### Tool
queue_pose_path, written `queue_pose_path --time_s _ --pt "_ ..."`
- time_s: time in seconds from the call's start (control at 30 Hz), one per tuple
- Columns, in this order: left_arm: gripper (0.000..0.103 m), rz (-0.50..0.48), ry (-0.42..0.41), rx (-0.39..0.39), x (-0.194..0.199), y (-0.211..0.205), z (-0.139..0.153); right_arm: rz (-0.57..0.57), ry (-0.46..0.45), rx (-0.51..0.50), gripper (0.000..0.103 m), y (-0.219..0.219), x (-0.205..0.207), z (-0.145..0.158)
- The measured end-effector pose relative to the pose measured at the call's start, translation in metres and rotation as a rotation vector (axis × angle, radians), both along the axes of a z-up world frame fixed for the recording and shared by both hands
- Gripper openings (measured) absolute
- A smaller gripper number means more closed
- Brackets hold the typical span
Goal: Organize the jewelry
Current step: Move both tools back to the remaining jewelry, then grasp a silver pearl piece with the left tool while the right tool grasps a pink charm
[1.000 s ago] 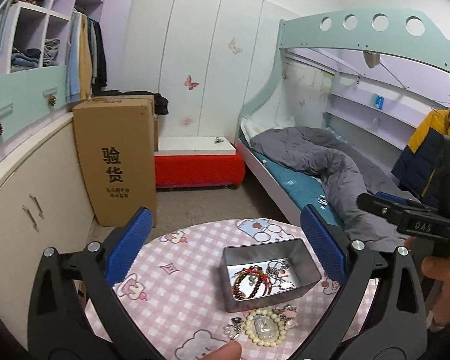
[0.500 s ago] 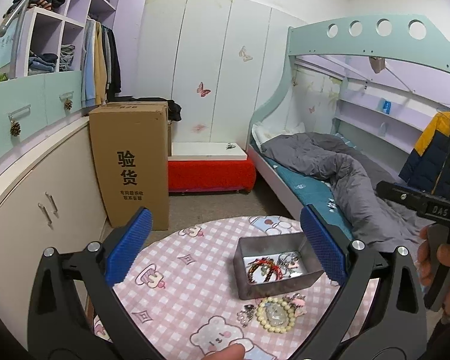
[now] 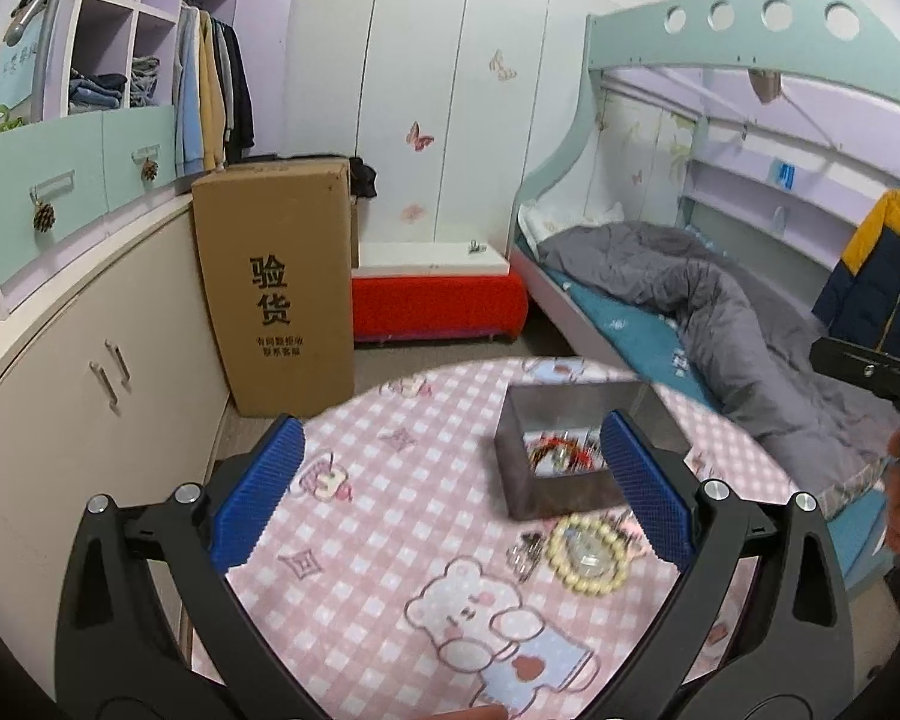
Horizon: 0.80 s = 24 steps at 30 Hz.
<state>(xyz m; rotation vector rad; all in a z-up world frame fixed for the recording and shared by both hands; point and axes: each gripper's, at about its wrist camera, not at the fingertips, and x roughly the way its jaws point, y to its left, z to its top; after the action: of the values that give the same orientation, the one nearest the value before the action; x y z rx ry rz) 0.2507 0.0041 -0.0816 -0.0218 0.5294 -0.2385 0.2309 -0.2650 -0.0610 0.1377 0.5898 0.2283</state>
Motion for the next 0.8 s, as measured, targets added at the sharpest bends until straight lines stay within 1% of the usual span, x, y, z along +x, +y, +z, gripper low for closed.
queue_pose_path --time_s 0.07,0.23,0.4,0.6,0.73,0.77,0.8 --pt "0.097 -0.007 0.03 0.007 0.001 -0.002 -0.013 0.004 0.028 0.005 0.095 0.0 -0.002 -0.01" --pt "0.097 -0.03 0.109 0.057 0.005 -0.012 -0.049 0.007 0.104 0.008 0.095 0.002 -0.006 -0.038" --pt "0.097 -0.046 0.166 0.095 0.012 -0.023 -0.075 0.01 0.163 0.006 0.095 0.006 -0.008 -0.059" --pt "0.097 -0.069 0.23 0.122 0.024 -0.031 -0.099 0.016 0.204 0.006 0.095 0.01 -0.007 -0.074" --pt "0.096 -0.09 0.251 0.155 0.032 -0.042 -0.109 0.022 0.224 0.002 0.095 0.014 -0.004 -0.082" --pt "0.095 -0.093 0.258 0.168 0.035 -0.046 -0.113 0.023 0.23 0.001 0.095 0.015 -0.003 -0.084" --pt "0.09 -0.099 0.273 0.174 0.038 -0.049 -0.117 0.025 0.234 0.0 0.095 0.015 -0.003 -0.086"
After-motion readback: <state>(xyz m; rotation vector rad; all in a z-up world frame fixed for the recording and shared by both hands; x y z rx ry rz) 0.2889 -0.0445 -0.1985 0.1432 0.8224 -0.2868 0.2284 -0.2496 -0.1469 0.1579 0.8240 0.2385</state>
